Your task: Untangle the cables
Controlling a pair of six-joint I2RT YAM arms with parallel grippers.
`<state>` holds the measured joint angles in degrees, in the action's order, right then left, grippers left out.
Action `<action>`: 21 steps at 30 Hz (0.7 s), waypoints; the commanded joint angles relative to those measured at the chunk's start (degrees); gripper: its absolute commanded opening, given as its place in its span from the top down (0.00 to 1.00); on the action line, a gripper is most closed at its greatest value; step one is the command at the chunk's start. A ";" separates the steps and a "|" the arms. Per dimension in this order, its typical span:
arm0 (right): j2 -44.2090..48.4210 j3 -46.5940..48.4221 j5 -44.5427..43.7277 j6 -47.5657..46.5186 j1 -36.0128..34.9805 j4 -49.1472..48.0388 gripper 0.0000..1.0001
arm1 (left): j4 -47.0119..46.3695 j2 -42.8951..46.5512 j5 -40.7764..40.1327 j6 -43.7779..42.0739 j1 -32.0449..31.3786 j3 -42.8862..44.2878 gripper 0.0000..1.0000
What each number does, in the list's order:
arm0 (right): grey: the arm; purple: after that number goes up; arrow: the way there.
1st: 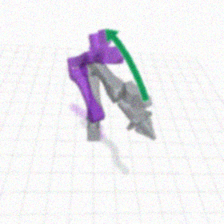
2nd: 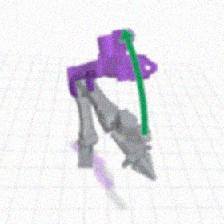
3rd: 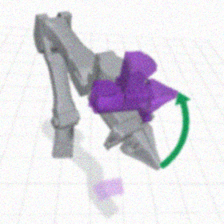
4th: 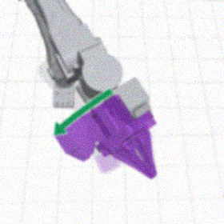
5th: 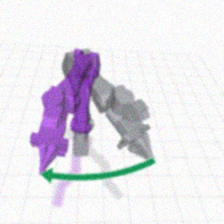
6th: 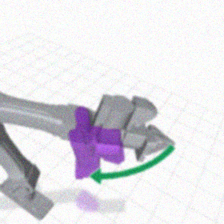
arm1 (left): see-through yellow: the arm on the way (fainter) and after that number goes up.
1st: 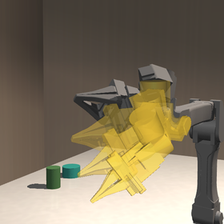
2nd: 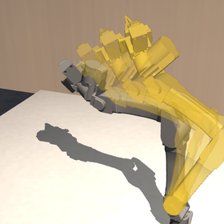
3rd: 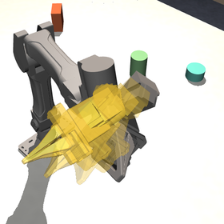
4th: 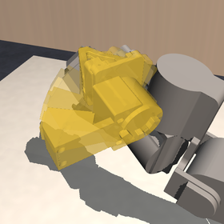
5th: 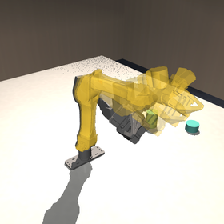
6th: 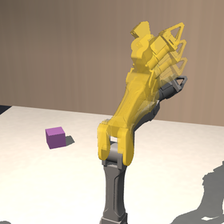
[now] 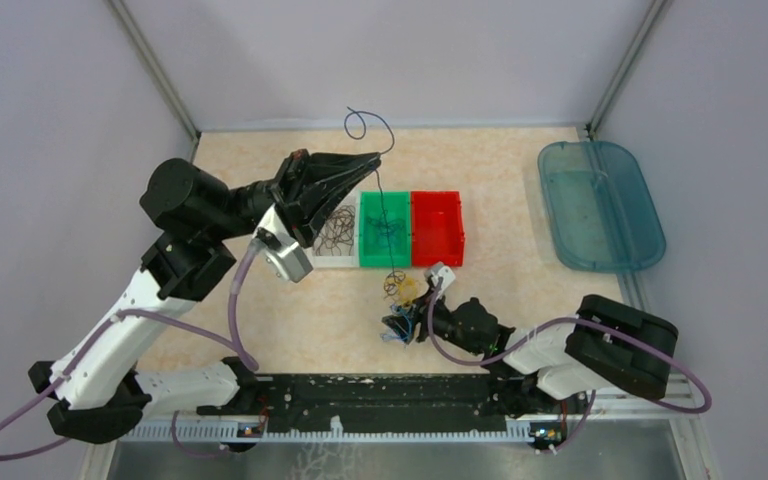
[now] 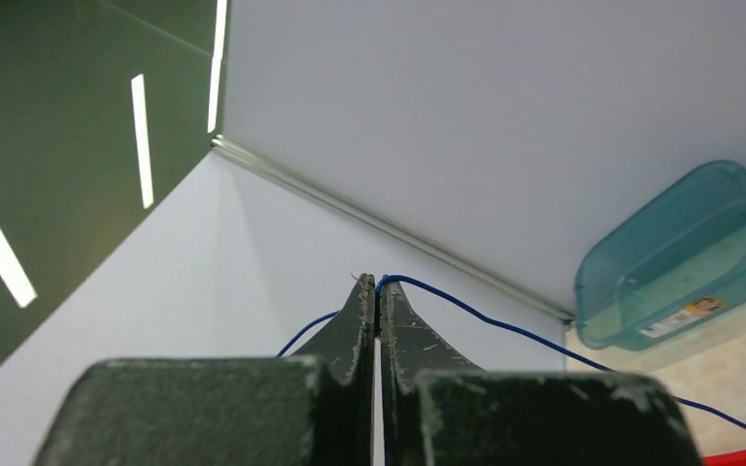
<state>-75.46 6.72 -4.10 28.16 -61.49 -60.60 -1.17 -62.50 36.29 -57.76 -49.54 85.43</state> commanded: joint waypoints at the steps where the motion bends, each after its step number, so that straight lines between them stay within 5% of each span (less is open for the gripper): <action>1: 1.75 -1.62 -2.44 -0.27 -0.68 2.14 0.51 | -9.29 0.54 -3.82 -6.55 -0.40 0.90 1.00; 6: 2.77 -3.64 -6.19 0.61 -0.72 4.22 0.57 | -28.16 -1.17 -13.37 -12.15 -0.49 -1.02 1.00; 15: 5.51 -3.86 -12.02 1.18 -0.73 12.49 0.75 | -31.51 -3.78 -15.48 -16.04 -0.52 6.14 1.00; 18: 10.79 -2.52 -12.15 -0.39 -1.30 17.58 0.59 | -16.73 -2.48 -14.69 -11.51 -0.49 7.93 1.00; 21: 20.60 0.21 -11.56 -2.37 -1.43 25.46 0.39 | -13.17 1.41 -12.05 -10.30 -0.53 0.27 1.00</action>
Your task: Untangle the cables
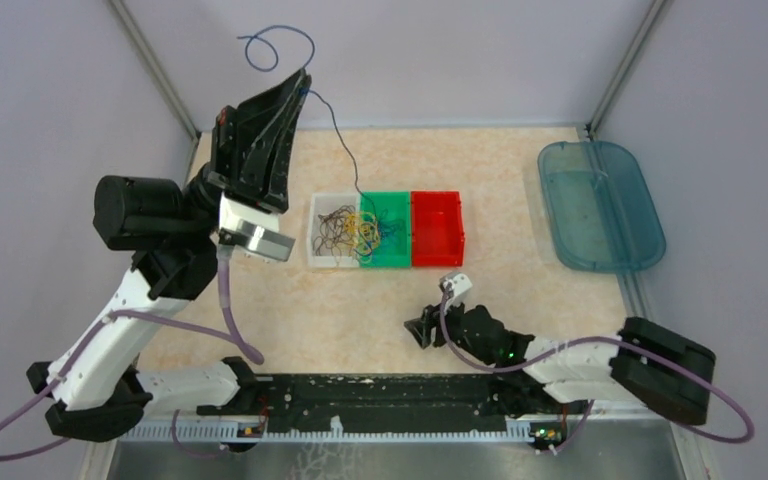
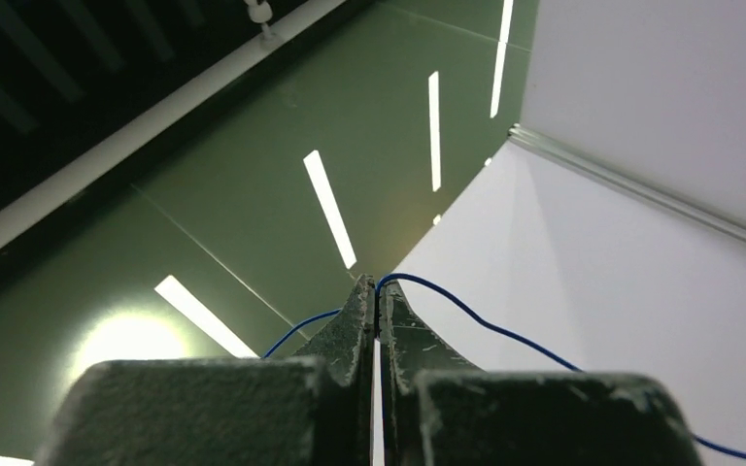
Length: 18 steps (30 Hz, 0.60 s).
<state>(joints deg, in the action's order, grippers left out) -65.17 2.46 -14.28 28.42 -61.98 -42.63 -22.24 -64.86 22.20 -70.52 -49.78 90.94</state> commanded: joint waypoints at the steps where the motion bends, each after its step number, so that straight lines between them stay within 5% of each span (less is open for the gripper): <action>1: 13.95 5.53 -1.10 -3.47 -0.95 9.60 0.33 | 8.79 4.98 3.10 2.35 -0.26 -7.47 1.00; 7: 29.32 13.33 3.03 -10.29 -0.95 17.71 0.17 | 10.79 8.25 4.22 1.57 -0.30 -14.37 1.00; 18: 18.92 17.08 12.59 -10.81 -0.95 5.60 0.25 | 11.33 8.92 6.83 2.78 -0.27 -14.21 1.00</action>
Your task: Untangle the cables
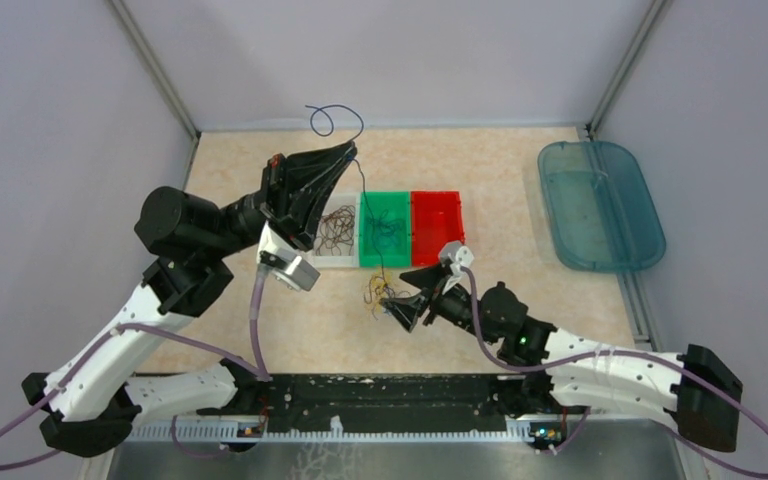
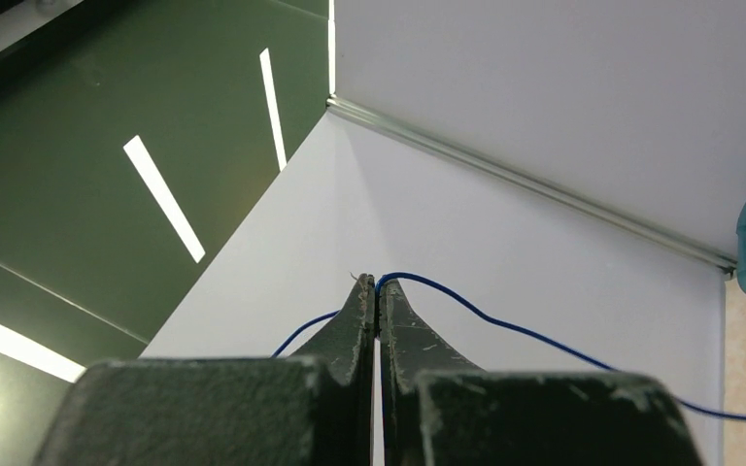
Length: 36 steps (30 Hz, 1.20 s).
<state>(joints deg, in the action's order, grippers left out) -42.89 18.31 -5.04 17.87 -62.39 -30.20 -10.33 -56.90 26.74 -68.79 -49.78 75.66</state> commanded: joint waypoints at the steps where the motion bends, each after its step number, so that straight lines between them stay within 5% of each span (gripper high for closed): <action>1: -4.16 1.14 3.41 0.13 -0.54 -7.95 0.26 | -0.50 0.92 2.53 1.23 -0.29 1.26 1.00; 8: -7.61 0.32 3.10 1.16 -0.54 -15.32 0.38 | -0.48 0.39 4.34 3.01 -0.32 2.91 1.00; 13: -7.07 0.50 5.27 1.09 -0.47 -14.55 0.37 | -0.42 0.32 4.66 2.68 -0.49 2.95 1.00; 20: 0.69 1.14 10.76 -1.83 -0.50 -0.61 0.20 | 0.65 0.60 5.44 1.57 -0.43 2.84 1.00; 28: 10.73 2.64 9.07 -6.43 3.29 14.03 0.19 | 1.01 0.73 6.27 1.30 -0.46 3.07 1.00; 36: 8.67 2.36 9.79 -9.31 5.41 17.27 0.19 | 1.01 0.16 6.72 1.65 -0.50 4.29 1.00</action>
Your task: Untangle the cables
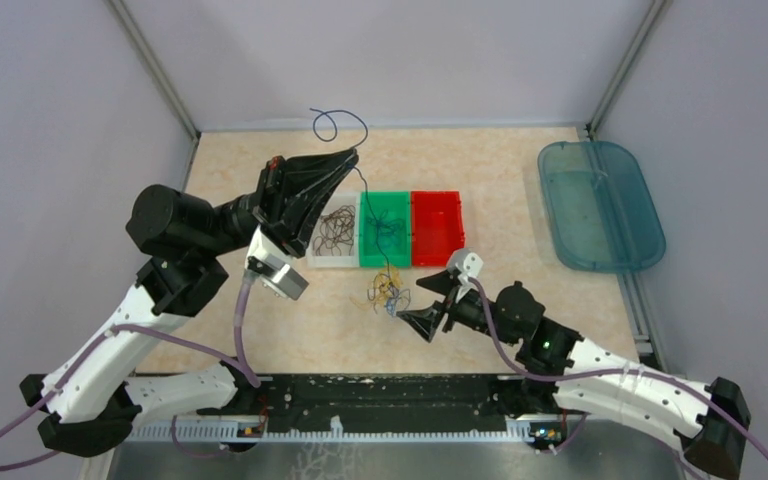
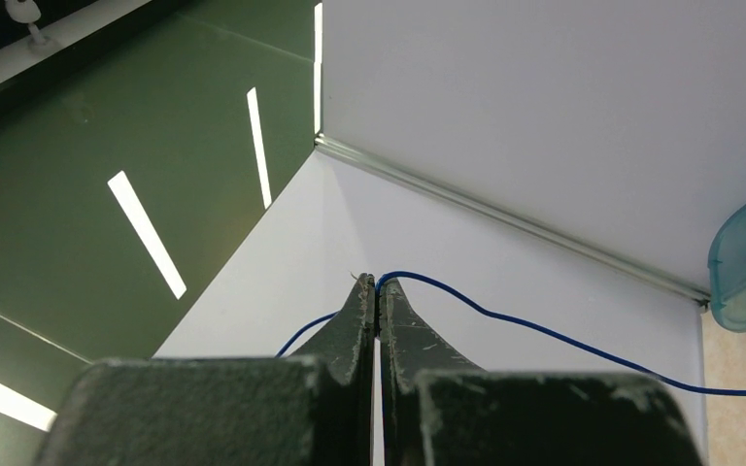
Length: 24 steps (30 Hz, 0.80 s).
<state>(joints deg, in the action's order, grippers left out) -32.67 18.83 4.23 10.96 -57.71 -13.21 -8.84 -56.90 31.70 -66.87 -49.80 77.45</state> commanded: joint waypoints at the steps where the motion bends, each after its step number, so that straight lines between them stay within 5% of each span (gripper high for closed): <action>1: -2.36 1.97 -0.09 -2.63 0.82 -0.76 0.19 | -0.53 0.12 1.78 -0.16 -0.52 2.53 1.00; 19: -21.76 1.37 -4.58 0.35 1.38 -12.49 0.23 | -0.06 -0.28 1.45 -1.02 -0.87 5.03 1.00; 24: -22.75 -1.05 -8.23 3.13 1.31 -21.32 0.40 | 0.49 0.16 0.90 -1.40 -0.83 5.57 1.00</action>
<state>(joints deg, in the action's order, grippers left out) -55.18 18.98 -0.54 11.22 -56.82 -23.59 -8.45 -57.23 32.08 -67.13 -50.17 81.12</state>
